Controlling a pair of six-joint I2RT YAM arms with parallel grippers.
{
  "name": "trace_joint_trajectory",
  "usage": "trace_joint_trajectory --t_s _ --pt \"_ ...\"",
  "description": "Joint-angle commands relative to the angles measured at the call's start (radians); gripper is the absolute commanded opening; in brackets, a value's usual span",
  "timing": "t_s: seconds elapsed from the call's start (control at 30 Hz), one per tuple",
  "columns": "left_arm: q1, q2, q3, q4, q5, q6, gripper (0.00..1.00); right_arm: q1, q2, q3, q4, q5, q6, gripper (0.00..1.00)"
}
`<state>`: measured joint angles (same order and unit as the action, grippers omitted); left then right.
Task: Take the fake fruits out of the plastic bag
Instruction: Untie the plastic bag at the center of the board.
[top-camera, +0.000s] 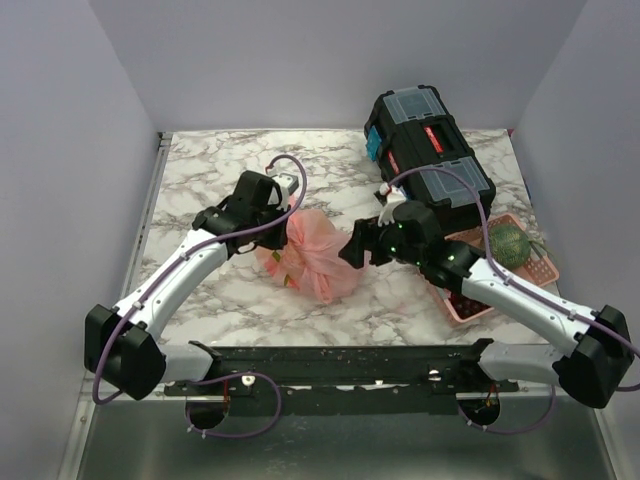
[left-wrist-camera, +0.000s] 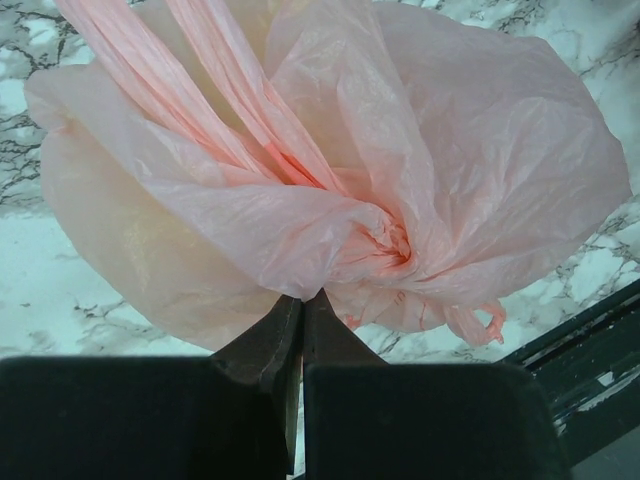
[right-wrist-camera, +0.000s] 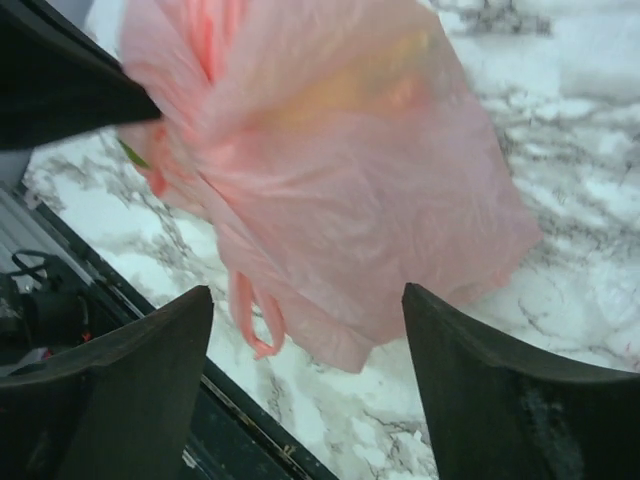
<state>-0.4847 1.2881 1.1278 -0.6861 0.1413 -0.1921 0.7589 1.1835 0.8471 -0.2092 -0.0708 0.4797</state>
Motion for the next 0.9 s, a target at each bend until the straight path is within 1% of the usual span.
trace_joint_trajectory --t_s 0.0,0.1,0.2,0.23,0.33,0.5,0.57,0.67,0.77,0.87 --pt "0.000 -0.015 -0.029 0.062 0.049 -0.003 0.00 0.014 0.021 0.141 -0.084 0.066 -0.100 0.82" --pt "0.000 -0.037 -0.057 0.099 0.055 -0.010 0.00 0.062 0.102 0.217 -0.053 0.066 -0.143 0.84" --pt "0.002 -0.036 -0.068 0.117 0.079 -0.019 0.00 0.115 0.187 0.263 0.002 0.066 -0.164 0.82" --pt "0.003 -0.030 -0.060 0.108 0.079 -0.018 0.00 0.132 0.213 0.272 0.021 0.096 -0.169 0.81" --pt "0.003 -0.028 -0.059 0.100 0.075 -0.021 0.00 0.167 0.256 0.259 0.104 0.121 -0.182 0.78" --pt "0.003 -0.044 -0.070 0.107 0.076 -0.030 0.00 0.187 0.301 0.221 0.221 0.158 -0.181 0.66" --pt "0.004 -0.047 -0.070 0.105 0.075 -0.035 0.00 0.194 0.325 0.216 0.243 0.186 -0.171 0.63" --pt "0.003 -0.049 -0.073 0.105 0.079 -0.042 0.00 0.213 0.347 0.202 0.268 0.256 -0.152 0.62" --pt "0.004 -0.043 -0.071 0.105 0.086 -0.046 0.00 0.220 0.368 0.189 0.294 0.296 -0.130 0.63" --pt "0.004 -0.035 -0.070 0.104 0.095 -0.047 0.00 0.220 0.425 0.234 0.238 0.339 -0.081 0.65"
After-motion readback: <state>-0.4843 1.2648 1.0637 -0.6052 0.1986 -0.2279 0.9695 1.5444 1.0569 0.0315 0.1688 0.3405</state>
